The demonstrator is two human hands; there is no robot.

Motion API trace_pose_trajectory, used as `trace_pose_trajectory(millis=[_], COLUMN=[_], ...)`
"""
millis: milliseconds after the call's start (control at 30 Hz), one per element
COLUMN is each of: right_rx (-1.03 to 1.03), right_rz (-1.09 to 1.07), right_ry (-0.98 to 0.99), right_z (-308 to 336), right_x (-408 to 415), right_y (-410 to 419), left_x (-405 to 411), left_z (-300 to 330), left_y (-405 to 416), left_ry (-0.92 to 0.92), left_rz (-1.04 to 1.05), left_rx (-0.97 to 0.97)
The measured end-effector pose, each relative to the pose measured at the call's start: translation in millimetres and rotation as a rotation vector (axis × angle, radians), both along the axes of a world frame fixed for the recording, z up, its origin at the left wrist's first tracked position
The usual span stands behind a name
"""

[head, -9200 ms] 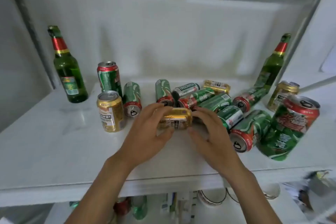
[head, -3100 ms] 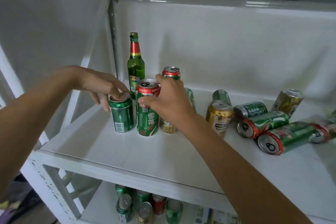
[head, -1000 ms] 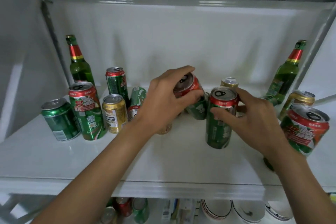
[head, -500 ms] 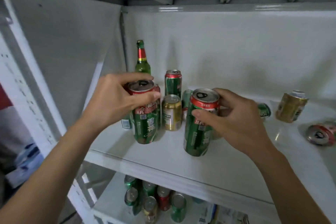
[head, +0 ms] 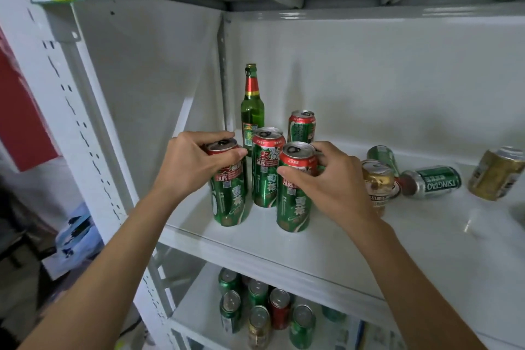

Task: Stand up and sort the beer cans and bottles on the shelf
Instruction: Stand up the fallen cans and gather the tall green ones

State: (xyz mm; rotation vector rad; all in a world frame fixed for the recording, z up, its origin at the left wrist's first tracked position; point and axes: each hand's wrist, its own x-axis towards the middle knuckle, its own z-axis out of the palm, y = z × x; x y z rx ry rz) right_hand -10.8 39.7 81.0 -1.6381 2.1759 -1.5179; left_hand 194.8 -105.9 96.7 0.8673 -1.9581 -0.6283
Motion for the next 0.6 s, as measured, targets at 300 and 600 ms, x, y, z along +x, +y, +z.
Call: trace_pose_trajectory(millis=[300, 600], right_rx=[0.012, 0.032], right_rz=[-0.056, 0.061], right_ry=[0.053, 0.012], right_z=[-5, -13], right_x=[3, -4], right_y=[-5, 11], left_x=[-1, 1], left_z=[-5, -5], left_y=[-2, 14], left_ry=[-0.072, -0.138], left_rz=[-0.037, 0.002], left_rx=[-0.066, -0.083])
